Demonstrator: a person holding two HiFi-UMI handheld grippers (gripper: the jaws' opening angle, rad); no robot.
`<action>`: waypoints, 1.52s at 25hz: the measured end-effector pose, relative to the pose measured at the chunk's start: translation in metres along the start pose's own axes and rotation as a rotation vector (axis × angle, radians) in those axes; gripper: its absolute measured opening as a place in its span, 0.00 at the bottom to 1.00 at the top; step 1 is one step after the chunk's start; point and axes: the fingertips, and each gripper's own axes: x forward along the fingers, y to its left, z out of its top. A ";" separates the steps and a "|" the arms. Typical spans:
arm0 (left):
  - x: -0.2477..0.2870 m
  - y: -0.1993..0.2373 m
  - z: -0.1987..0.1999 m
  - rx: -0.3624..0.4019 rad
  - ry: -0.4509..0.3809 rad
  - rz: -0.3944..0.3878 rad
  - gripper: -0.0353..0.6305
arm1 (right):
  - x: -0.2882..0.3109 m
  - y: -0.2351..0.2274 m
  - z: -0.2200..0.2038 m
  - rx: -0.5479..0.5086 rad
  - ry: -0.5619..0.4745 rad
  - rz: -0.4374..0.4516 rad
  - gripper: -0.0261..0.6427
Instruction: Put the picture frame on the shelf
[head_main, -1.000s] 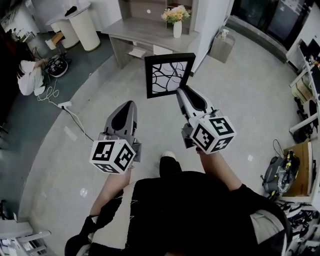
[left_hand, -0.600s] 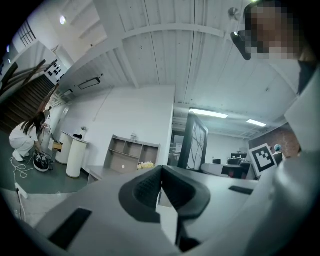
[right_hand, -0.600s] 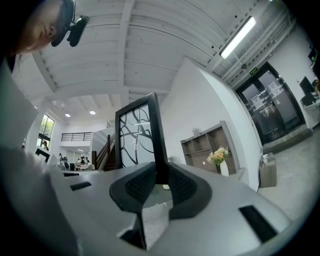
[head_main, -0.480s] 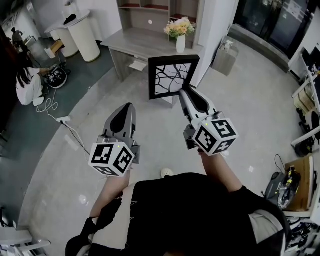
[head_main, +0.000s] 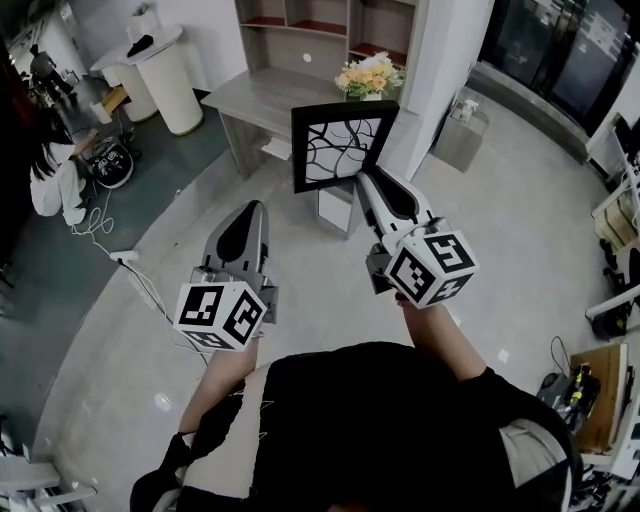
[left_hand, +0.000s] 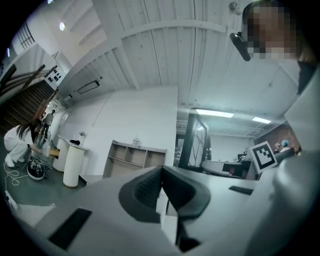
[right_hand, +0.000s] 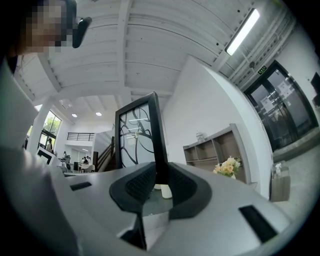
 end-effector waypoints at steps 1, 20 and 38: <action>0.004 0.003 -0.002 0.001 -0.002 0.002 0.07 | 0.005 -0.003 -0.002 -0.001 0.000 0.004 0.16; 0.104 0.104 -0.023 -0.003 0.029 -0.018 0.07 | 0.133 -0.041 -0.047 0.017 0.026 -0.011 0.16; 0.224 0.250 0.023 0.046 0.022 -0.141 0.07 | 0.312 -0.050 -0.044 -0.027 -0.046 -0.091 0.15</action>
